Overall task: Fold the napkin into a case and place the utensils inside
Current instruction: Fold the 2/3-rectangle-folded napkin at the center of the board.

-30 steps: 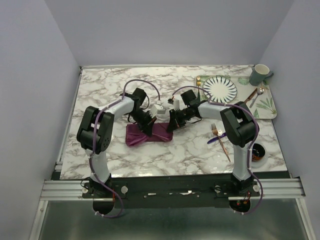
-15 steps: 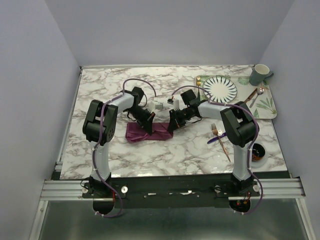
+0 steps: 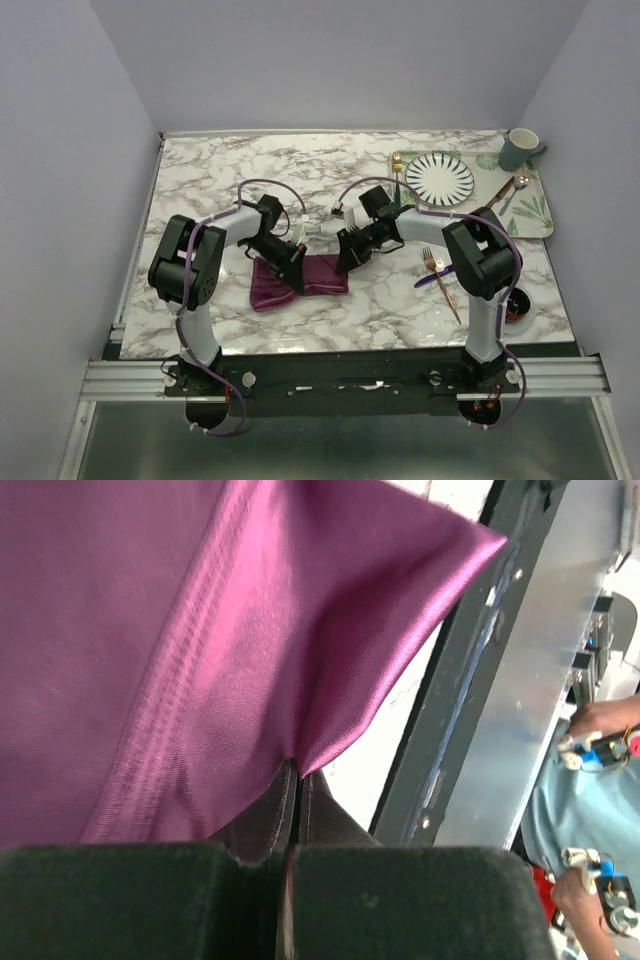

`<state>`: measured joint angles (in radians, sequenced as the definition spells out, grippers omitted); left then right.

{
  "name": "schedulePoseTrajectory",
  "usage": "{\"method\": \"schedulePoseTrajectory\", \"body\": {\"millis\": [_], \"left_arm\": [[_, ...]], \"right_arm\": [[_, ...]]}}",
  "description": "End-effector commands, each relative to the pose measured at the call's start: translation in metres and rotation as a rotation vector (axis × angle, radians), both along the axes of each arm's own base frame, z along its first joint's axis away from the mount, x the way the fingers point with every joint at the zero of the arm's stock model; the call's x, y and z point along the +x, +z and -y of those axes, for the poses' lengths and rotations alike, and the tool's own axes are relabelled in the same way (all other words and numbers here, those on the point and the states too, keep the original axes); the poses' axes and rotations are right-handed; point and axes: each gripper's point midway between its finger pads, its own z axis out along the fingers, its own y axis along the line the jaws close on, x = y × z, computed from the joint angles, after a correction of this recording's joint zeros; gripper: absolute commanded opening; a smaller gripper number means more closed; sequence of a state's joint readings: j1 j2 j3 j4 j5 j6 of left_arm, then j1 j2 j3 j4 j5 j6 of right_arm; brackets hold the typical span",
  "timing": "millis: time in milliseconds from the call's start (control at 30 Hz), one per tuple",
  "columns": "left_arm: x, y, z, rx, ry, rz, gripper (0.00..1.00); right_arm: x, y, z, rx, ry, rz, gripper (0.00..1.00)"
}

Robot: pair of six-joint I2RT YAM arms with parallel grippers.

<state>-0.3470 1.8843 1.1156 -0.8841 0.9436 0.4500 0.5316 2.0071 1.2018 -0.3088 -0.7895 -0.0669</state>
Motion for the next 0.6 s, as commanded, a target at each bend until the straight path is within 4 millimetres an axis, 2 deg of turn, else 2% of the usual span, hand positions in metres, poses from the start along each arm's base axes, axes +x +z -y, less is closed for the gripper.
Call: {"method": "schedulePoseTrajectory", "body": {"millis": [0,300,467,567], "left_arm": [[0.015,0.026,0.014,-0.056,0.049,0.047,0.00],[0.064,0.021,0.015,0.003,0.066,0.095,0.00],[0.077,0.010,0.016,0.011,0.073,0.078,0.00],[0.082,-0.005,0.011,0.021,0.086,0.052,0.00]], "right_arm": [[-0.022,-0.023,0.017,-0.096,0.052,-0.016,0.14],[-0.018,-0.026,0.015,-0.106,0.067,-0.017,0.14],[-0.014,-0.026,0.013,-0.109,0.072,-0.013,0.14],[-0.014,-0.028,0.013,-0.115,0.073,-0.016,0.14]]}}
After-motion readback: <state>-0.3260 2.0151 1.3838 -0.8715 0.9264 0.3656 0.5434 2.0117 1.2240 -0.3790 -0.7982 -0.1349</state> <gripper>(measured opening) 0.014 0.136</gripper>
